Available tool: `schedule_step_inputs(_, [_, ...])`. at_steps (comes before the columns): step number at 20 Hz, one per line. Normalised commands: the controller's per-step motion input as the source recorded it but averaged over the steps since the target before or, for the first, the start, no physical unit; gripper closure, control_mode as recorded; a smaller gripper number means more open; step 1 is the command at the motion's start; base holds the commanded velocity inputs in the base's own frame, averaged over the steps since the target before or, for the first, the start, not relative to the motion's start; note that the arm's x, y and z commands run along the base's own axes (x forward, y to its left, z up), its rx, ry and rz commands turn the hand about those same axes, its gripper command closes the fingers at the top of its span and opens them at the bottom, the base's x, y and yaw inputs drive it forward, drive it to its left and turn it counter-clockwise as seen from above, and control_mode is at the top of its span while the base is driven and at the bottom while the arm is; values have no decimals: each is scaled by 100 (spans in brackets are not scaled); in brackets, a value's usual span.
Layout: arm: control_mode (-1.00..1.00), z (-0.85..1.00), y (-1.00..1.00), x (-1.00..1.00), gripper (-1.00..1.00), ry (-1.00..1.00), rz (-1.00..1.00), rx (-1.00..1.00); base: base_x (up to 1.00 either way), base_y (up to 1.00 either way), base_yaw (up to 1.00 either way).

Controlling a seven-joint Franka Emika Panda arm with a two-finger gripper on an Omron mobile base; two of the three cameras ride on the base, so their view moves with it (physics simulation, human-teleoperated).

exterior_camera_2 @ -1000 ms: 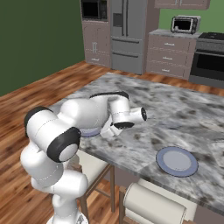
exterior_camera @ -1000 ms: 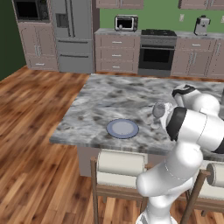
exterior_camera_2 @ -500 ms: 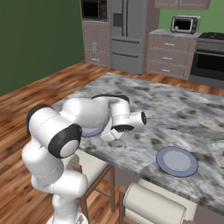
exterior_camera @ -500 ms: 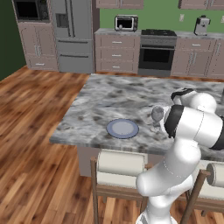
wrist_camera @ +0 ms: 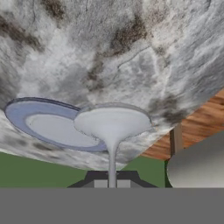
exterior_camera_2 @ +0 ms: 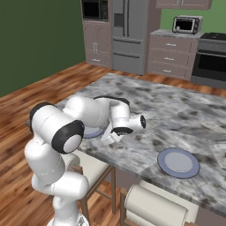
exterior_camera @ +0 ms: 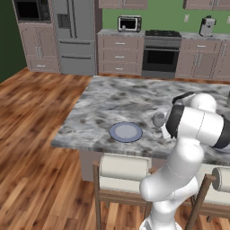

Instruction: Retrieve the wine glasses from the counter and place one next to each plate.

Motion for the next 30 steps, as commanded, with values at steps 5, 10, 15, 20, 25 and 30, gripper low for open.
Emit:
schedule_step_inputs(5, [-100,-12,11,23,100,0,0,0,0,0,0])
schedule_step_inputs(10, [-100,-11,2,26,100,0,0,0,0,0,0])
schedule_step_inputs(15, [-100,-18,0,11,100,0,0,0,0,0,0])
schedule_step_inputs(20, [-100,-26,0,12,100,0,0,0,0,0,0])
schedule_step_inputs(25, [-100,-24,0,18,100,0,0,0,0,0,0])
schedule_step_inputs(30, [-100,-13,0,26,100,-5,0,1,0,0,0])
